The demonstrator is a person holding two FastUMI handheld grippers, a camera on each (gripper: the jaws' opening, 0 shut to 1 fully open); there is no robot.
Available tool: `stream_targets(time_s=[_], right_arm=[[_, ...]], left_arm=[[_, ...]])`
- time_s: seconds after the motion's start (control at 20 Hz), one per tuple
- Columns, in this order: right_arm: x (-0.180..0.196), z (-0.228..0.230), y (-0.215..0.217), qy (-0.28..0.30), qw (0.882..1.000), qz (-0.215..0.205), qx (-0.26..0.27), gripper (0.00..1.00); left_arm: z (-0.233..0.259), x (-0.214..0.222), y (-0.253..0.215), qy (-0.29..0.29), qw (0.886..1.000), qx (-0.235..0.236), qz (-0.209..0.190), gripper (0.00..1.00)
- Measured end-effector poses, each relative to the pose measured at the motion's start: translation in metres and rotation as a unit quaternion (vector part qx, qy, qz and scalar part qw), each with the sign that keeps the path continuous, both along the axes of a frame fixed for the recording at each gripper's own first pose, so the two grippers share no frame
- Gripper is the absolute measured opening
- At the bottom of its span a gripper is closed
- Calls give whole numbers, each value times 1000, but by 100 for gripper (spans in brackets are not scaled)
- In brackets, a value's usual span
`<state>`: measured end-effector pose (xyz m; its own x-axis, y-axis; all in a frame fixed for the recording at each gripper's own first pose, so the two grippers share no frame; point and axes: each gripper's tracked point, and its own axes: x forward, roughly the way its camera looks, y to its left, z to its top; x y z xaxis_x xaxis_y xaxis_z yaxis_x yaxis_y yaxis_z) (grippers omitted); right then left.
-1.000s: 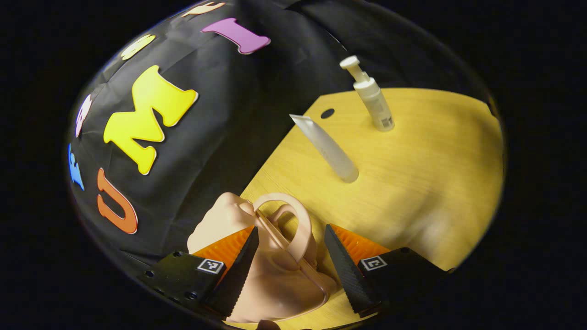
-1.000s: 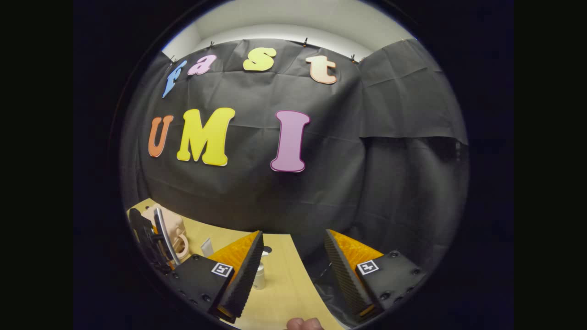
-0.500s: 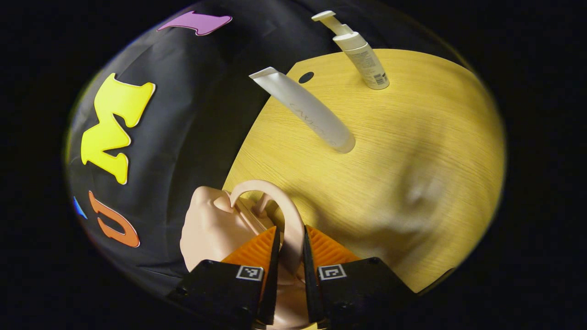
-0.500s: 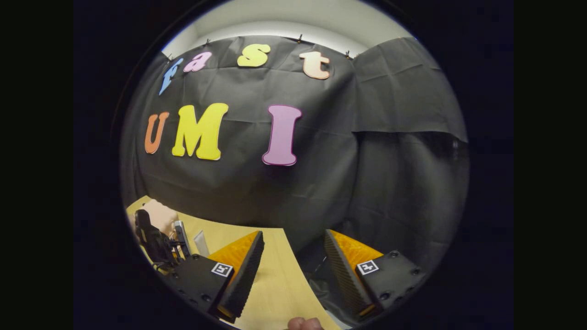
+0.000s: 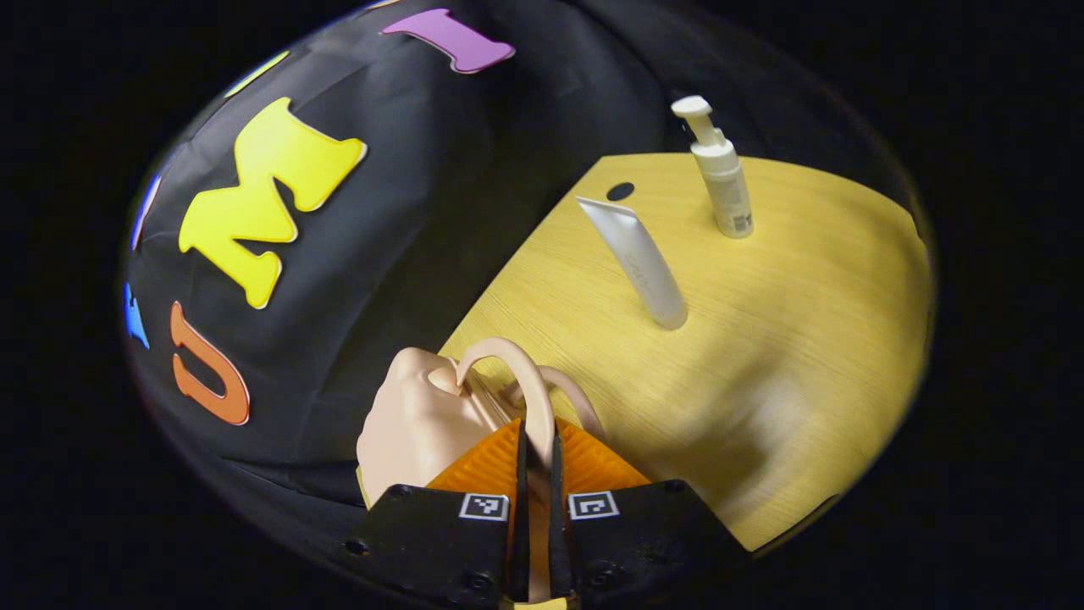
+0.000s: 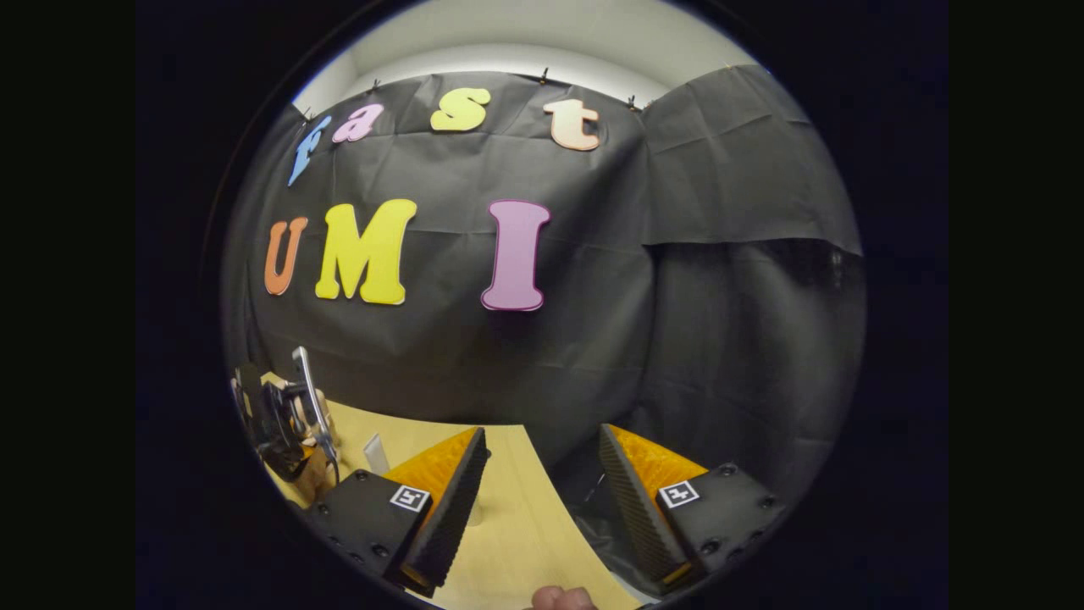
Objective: First open the suitcase, pack the skin care products into it, and then close the suitcase.
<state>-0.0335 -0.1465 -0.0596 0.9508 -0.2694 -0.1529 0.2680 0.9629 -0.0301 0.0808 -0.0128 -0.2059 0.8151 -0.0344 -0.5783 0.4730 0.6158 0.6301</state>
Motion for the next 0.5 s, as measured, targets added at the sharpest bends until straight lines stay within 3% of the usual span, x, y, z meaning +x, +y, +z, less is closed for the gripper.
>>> stream_targets(time_s=[0.2, 0.35, 0.5], right_arm=[[7, 15, 29, -13, 1000, 26, -5, 80], [14, 28, 57, -21, 998, 52, -9, 80], [23, 43, 85, -31, 996, 78, -15, 79]], left_arm=[[73, -1, 34, -80, 994, -70, 27, 9], [135, -2, 94, -152, 978, -122, 71, 7], [175, 4, 174, -211, 956, -159, 131, 5]])
